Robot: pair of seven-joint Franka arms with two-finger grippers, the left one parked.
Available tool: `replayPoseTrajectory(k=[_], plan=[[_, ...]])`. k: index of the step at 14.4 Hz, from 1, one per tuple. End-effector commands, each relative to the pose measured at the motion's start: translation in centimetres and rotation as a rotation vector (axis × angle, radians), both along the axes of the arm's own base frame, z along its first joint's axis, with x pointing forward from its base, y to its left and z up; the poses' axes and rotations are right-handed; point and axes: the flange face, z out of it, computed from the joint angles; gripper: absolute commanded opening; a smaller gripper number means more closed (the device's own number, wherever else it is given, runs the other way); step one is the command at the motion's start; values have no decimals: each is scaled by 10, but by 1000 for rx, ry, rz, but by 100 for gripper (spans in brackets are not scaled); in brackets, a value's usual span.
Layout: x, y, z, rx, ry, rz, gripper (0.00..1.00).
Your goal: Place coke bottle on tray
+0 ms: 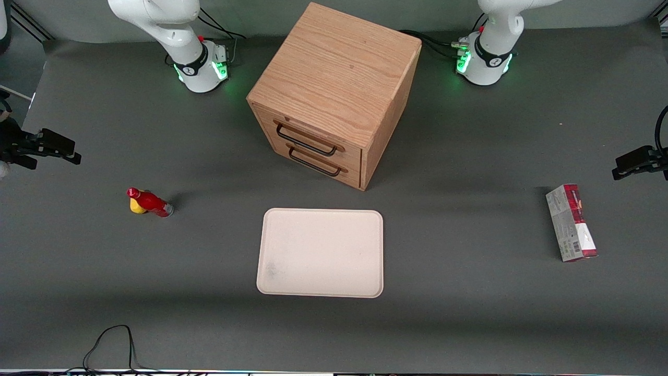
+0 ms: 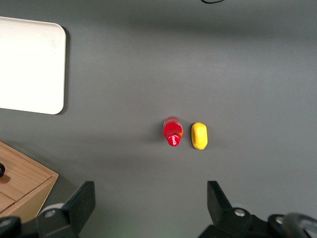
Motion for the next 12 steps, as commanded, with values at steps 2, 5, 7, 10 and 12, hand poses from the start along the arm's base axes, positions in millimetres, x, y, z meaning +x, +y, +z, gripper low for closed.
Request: replayPoseTrajectory(k=[2,5,7,10,12], plan=[[-1,1,4,-16,7,-3,100],[-1,0,3,-15,8,6,100],[-1,-2,0,-14,17,6,100],[-3,-8,-2,-10,31,-8,100],[-4,-11,-1,-10,30,-11,100]])
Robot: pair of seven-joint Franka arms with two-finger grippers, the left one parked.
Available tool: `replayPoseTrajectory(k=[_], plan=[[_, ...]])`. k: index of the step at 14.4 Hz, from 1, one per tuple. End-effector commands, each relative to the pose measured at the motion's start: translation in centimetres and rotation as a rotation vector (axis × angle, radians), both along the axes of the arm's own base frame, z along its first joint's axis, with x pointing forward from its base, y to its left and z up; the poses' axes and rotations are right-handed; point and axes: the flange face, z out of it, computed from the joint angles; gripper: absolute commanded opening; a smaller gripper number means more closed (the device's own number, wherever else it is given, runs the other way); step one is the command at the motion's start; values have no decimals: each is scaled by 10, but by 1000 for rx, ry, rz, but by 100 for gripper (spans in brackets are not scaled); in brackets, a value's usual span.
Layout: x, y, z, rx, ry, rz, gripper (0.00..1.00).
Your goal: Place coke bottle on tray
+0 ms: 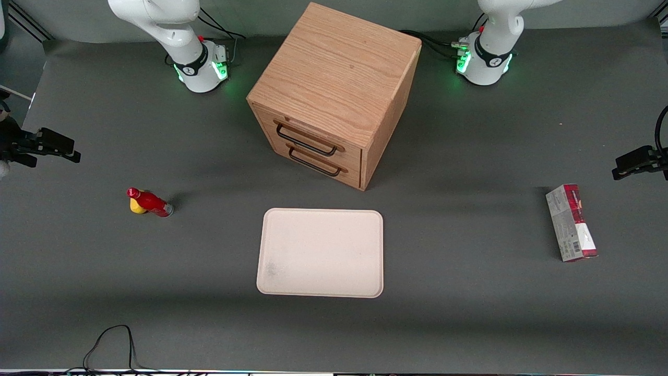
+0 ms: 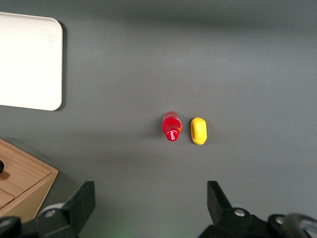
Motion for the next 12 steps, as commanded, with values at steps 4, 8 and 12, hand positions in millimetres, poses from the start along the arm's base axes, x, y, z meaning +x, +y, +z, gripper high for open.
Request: replayPoseTrajectory(k=[4,8,12], plan=[[-17,-18,7,-12,6,-17,100],[-46,-40,8,-2,0,-20,100],[-70,-41,-6,3,-37,-5,100]])
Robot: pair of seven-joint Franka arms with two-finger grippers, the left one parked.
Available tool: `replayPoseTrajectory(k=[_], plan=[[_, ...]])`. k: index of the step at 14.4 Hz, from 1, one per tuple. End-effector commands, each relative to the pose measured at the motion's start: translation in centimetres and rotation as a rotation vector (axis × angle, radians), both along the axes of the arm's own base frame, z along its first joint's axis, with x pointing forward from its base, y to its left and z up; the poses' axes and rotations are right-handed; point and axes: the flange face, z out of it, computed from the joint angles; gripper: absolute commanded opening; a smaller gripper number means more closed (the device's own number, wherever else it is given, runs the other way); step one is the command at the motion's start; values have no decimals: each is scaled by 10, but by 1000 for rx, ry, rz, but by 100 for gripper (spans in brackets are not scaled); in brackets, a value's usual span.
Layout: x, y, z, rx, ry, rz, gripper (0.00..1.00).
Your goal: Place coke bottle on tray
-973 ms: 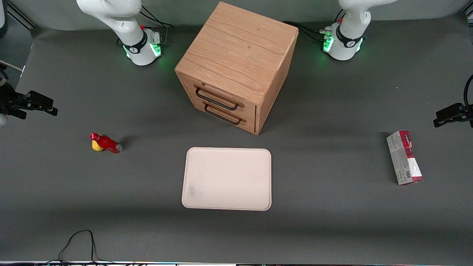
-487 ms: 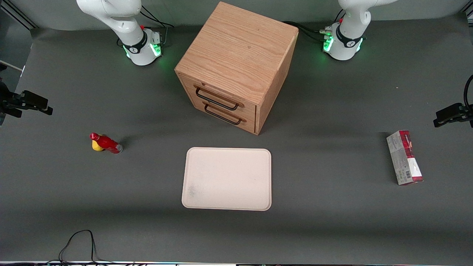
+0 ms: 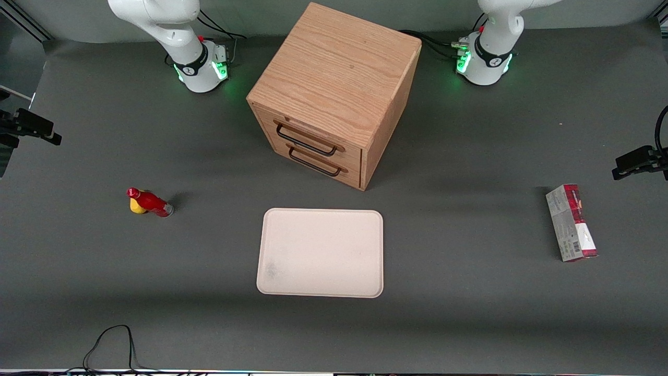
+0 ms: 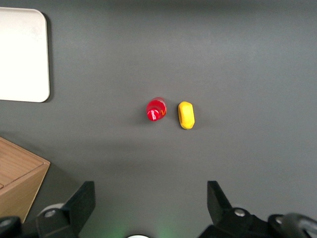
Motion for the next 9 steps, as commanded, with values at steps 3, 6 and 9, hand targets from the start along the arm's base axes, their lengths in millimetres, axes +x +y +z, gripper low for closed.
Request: replayPoseTrajectory(k=[3,6,9], plan=[[-26,6,-21,-11,-42,39,100],[-18,6,-35,-14,-48,41,100],[-7,6,-65,-19,-63,43,100]])
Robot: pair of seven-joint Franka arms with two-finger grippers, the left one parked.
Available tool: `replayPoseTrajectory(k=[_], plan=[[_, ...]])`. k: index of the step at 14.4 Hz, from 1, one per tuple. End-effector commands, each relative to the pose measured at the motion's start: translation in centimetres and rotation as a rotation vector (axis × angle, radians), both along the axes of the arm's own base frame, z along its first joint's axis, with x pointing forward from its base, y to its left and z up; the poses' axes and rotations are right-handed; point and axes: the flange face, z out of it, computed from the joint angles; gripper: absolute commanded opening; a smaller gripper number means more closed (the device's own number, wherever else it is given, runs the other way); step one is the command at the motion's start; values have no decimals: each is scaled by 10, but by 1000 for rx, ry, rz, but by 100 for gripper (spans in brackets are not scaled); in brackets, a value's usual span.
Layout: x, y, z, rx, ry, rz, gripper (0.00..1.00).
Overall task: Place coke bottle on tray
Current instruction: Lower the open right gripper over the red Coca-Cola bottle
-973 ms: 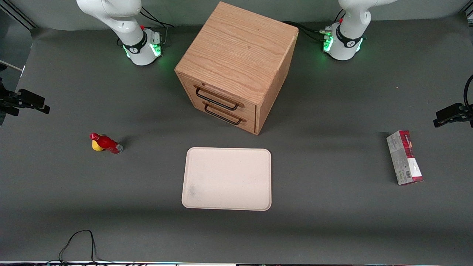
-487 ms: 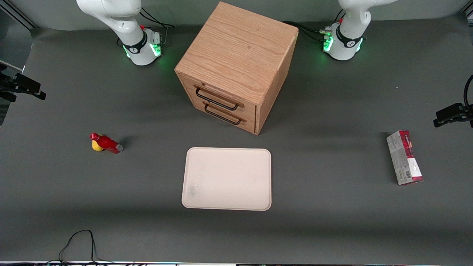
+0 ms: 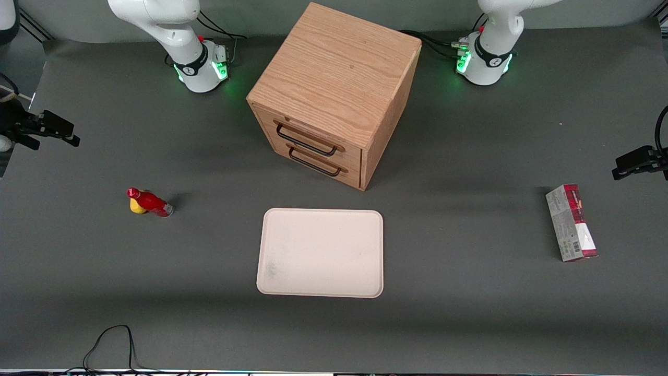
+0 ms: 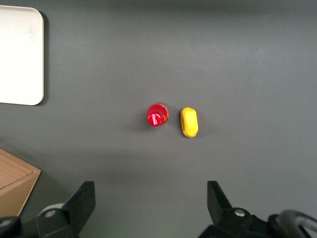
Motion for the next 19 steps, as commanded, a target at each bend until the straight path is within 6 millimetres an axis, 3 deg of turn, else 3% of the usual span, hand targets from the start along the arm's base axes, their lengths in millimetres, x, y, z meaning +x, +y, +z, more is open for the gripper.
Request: replayPoseTrajectory(k=[1,5,10,15,19], plan=[[8,0,-26,-18,-9,28,100],[15,1,-63,-18,10,29,100],[23,22,-119,-23,11,58,100],[16,22,-165,-25,-1,65,100],[23,20,-194,-30,6,64,100]])
